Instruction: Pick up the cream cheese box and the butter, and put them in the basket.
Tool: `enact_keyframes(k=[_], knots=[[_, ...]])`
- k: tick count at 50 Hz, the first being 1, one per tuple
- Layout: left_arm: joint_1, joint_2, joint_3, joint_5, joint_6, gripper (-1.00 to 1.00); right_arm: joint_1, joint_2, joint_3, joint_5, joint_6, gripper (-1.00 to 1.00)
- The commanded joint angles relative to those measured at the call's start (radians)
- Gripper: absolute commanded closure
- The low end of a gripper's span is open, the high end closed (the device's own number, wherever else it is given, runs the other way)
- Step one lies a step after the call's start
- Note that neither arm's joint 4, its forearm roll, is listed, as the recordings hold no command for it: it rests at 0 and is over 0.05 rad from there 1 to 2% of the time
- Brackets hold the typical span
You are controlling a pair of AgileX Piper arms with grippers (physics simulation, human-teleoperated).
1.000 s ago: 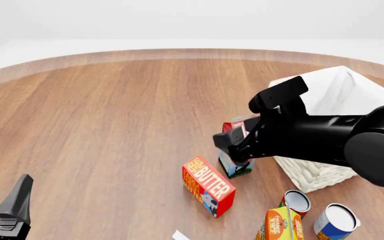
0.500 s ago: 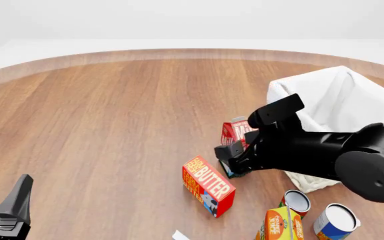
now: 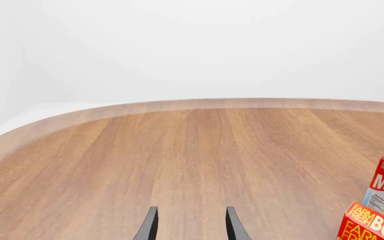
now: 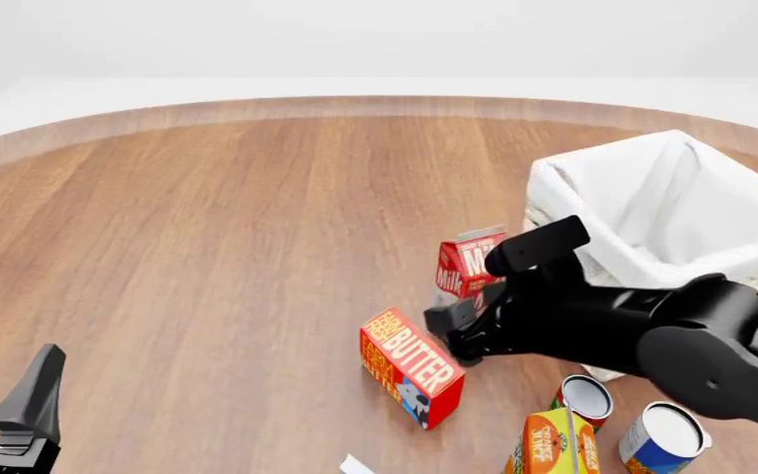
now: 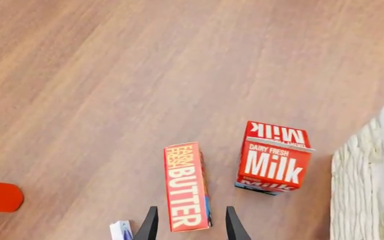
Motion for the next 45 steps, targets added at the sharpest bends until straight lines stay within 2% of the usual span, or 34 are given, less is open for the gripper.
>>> enact_keyframes(k=[1, 33, 45], knots=[[0.000, 0.000, 0.000, 0.000, 0.000, -1.00, 0.007, 0.031, 0.011, -0.033, 0.011, -1.00], [0.000, 0.000, 0.000, 0.000, 0.000, -1.00, 0.025, 0.129, 0.059, -0.144, 0.052, -1.00], [0.000, 0.000, 0.000, 0.000, 0.000, -1.00, 0.036, 0.144, 0.054, -0.152, 0.068, -1.00]])
